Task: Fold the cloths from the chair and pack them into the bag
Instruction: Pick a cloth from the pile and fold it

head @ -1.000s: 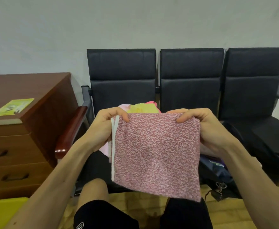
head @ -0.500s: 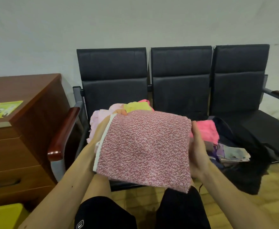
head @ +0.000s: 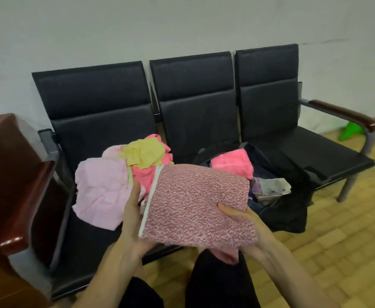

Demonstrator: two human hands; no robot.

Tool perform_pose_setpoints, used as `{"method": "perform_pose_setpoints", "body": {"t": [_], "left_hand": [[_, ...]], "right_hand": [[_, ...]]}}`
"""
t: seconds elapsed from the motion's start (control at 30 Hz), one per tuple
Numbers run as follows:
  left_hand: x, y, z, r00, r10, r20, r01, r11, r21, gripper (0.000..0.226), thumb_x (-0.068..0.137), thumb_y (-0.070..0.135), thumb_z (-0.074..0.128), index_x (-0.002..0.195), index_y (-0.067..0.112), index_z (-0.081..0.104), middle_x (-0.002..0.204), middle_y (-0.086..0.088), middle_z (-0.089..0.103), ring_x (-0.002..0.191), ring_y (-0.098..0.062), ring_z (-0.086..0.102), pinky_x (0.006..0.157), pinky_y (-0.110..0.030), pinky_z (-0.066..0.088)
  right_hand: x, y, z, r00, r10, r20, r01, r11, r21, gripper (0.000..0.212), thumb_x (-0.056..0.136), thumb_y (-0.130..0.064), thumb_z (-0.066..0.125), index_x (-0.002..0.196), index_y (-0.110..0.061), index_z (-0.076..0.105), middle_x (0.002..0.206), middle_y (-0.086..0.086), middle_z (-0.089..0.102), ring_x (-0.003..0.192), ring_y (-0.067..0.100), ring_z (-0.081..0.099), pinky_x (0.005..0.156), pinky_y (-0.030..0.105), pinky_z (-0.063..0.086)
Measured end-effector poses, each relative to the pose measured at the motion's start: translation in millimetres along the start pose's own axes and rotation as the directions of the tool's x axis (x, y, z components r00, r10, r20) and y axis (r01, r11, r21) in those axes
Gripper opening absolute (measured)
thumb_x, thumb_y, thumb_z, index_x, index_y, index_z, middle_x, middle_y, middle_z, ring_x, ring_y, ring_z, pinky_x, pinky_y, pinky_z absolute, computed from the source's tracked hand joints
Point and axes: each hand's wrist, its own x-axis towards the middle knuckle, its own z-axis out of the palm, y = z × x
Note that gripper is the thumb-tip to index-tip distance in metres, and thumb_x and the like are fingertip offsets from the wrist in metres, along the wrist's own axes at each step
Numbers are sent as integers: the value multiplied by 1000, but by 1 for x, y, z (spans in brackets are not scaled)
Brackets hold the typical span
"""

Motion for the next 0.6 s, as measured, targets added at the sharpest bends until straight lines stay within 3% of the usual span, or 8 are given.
{"method": "perform_pose_setpoints", "body": {"t": [0.03,0.07,0.13,0.23,0.3,0.37,0.43,0.6], "left_hand": [[7,-10,5,994,-52,91,64,989,-136,74,78,68,62,122,10,71,124,-16,68,106,-38,68,91,-55,52],[9,-21,17,974,-82,210,120,977,-176,80,77,73,60,123,8,69,132,-20,63,115,-44,63,98,-59,48],[23,-40,30,955,-64,291,123,974,-190,90,76,78,55,131,8,63,142,-20,55,129,-43,53,107,-58,42],[53,-65,56,919,-111,378,205,954,-219,97,69,72,72,144,14,52,151,-13,47,140,-36,42,113,-54,35],[75,-82,77,947,-143,287,189,972,-141,88,74,65,71,144,15,51,144,-12,54,136,-33,48,110,-50,38],[98,-97,94,976,-132,172,128,991,32,76,80,54,70,140,12,51,133,-13,64,125,-30,59,107,-46,41],[131,-112,117,991,-79,108,54,975,214,66,79,35,76,136,13,53,123,-10,70,116,-26,66,105,-47,45],[219,-124,152,999,48,9,-47,892,450,34,90,1,67,120,16,63,111,-4,74,102,-21,71,93,-39,55]], "right_hand": [[3,-3,-5,998,-27,-53,26,999,-18,37,85,1,59,122,-5,61,113,16,72,98,29,72,68,34,61],[4,-8,-12,996,-56,-73,55,998,-16,33,88,0,57,121,-5,62,112,15,73,96,28,73,66,33,61],[14,-22,-32,990,-92,-106,99,994,56,32,89,-3,56,122,-5,61,109,14,74,94,27,73,64,32,60],[37,-32,-67,976,-99,-196,124,985,117,56,79,-17,65,133,-4,55,105,14,72,89,30,71,64,36,61],[52,-36,-79,960,-186,-211,213,970,113,61,80,-18,69,138,-6,51,120,16,68,103,35,68,75,40,61],[67,-36,-87,935,-264,-238,284,957,54,47,90,-12,62,135,-8,53,128,14,65,115,33,64,89,44,57],[86,-41,-101,917,-275,-290,288,958,1,40,93,-9,59,133,-10,55,127,13,66,115,32,65,98,50,52],[134,-69,-143,888,-288,-360,246,956,-158,41,92,-13,63,132,-18,55,125,5,68,112,21,67,100,45,51]]}}
